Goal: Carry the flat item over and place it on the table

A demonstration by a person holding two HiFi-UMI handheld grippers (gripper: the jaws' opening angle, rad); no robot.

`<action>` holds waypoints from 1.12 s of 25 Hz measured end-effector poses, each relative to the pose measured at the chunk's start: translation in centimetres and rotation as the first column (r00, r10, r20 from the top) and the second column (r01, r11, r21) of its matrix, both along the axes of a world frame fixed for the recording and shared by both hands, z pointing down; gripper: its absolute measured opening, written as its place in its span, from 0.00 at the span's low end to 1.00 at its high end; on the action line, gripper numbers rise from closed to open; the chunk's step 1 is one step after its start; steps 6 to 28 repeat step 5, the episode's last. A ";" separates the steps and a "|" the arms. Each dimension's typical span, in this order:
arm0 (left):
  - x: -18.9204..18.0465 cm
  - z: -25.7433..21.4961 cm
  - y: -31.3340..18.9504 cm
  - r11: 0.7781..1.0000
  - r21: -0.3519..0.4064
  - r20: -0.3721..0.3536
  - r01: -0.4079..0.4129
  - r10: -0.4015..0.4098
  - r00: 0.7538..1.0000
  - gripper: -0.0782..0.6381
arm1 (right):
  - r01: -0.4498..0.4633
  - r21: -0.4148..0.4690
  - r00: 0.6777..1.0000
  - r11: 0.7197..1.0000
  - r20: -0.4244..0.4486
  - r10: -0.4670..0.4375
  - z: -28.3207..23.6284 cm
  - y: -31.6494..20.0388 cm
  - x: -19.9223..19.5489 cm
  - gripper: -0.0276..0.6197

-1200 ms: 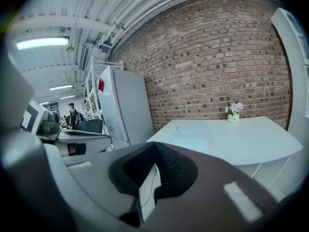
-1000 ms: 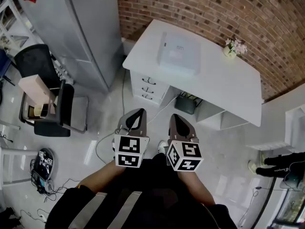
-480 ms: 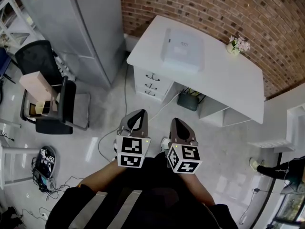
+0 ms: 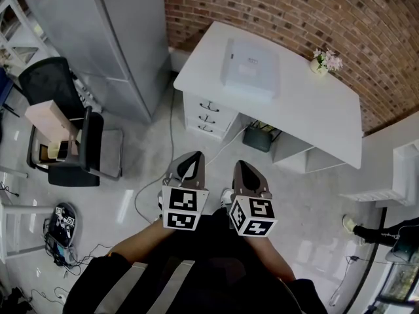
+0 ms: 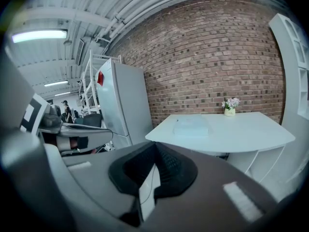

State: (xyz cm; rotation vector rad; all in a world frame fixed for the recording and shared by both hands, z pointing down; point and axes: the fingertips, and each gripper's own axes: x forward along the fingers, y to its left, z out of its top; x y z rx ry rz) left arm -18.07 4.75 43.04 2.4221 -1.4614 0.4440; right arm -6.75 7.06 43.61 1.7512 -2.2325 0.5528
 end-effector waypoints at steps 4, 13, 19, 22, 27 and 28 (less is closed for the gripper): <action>-0.2 0.0 -0.1 1.000 0.001 -0.003 0.002 -0.002 1.000 0.11 | -0.002 0.002 1.000 1.000 -0.001 0.002 -0.1 -0.1 -0.1 0.04; -0.3 0.0 -0.1 1.000 0.001 -0.004 0.003 -0.003 1.000 0.11 | -0.002 0.002 1.000 1.000 -0.001 0.002 -0.1 -0.2 -0.2 0.04; -0.3 0.0 -0.1 1.000 0.001 -0.004 0.003 -0.003 1.000 0.11 | -0.002 0.002 1.000 1.000 -0.001 0.002 -0.1 -0.2 -0.2 0.04; -0.3 0.0 -0.1 1.000 0.001 -0.004 0.003 -0.003 1.000 0.11 | -0.002 0.002 1.000 1.000 -0.001 0.002 -0.1 -0.2 -0.2 0.04; -0.3 0.0 -0.1 1.000 0.001 -0.004 0.003 -0.003 1.000 0.11 | -0.002 0.002 1.000 1.000 -0.001 0.002 -0.1 -0.2 -0.2 0.04; -0.3 0.0 -0.1 1.000 0.001 -0.004 0.003 -0.003 1.000 0.11 | -0.002 0.002 1.000 1.000 -0.001 0.002 -0.1 -0.2 -0.2 0.04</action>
